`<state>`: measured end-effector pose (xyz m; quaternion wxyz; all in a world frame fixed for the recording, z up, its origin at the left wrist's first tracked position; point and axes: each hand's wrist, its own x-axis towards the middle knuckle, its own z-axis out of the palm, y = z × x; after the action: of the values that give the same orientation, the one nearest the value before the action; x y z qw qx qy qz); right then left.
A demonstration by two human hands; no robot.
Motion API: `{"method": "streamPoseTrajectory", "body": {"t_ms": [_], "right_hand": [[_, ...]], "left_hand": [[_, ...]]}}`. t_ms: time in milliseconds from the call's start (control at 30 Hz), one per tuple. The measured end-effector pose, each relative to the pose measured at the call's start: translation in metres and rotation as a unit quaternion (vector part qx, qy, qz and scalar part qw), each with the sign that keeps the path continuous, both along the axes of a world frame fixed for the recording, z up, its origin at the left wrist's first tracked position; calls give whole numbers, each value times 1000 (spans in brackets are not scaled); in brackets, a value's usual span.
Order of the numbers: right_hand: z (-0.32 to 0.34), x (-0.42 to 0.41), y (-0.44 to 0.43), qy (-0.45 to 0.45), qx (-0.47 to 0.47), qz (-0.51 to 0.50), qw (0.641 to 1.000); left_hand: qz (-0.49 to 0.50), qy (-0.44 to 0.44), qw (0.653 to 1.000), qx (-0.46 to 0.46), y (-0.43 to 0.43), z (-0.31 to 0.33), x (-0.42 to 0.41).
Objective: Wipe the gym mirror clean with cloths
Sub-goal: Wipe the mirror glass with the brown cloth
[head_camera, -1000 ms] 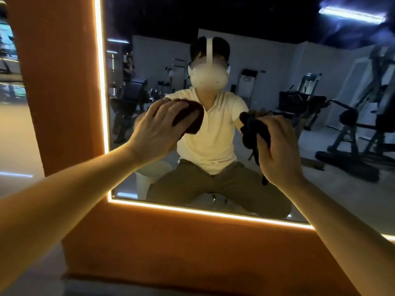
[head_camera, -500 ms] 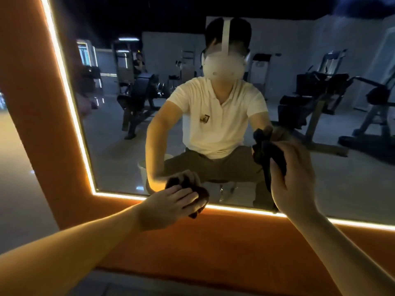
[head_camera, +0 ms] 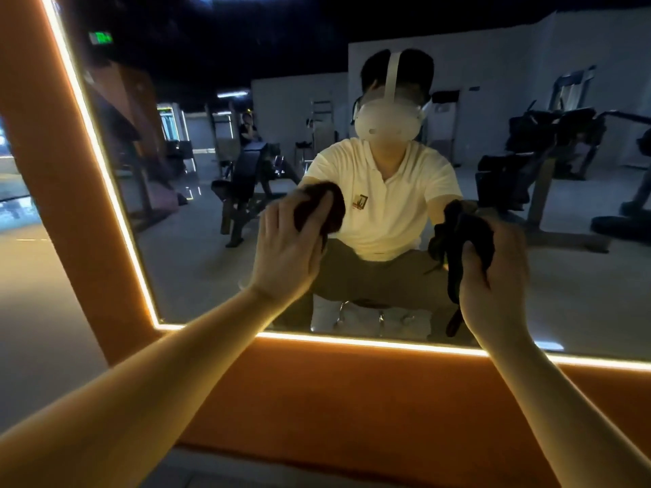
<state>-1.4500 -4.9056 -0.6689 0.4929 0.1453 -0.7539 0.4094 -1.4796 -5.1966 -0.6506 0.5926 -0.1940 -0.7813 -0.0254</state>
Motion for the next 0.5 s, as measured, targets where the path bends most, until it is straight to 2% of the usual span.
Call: {"method": "streamPoseTrajectory", "body": {"t_ms": [100, 200, 267, 333, 400, 433, 500], "right_hand": [[-9, -1, -8, -2, 24, 6, 1000], [-23, 3, -11, -3, 65, 24, 998], [-27, 3, -4, -2, 80, 20, 997], [-26, 2, 6, -2, 70, 1, 998], [-19, 1, 13, 0, 46, -13, 999], [-15, 0, 16, 1, 29, -15, 999], [-9, -1, 22, 6, -5, -18, 1000]], "left_hand": [[-29, -40, 997, -57, 0, -74, 10], [-24, -77, 977, -196, -8, -132, 20], [-13, -89, 951, -295, -18, -139, 20], [-12, -76, 943, -324, -17, -121, 19], [-29, -30, 972, -230, -4, -82, 11], [-23, 0, 989, -148, 4, -56, 6], [0, 49, 999, 6, 19, -9, -5]]}}
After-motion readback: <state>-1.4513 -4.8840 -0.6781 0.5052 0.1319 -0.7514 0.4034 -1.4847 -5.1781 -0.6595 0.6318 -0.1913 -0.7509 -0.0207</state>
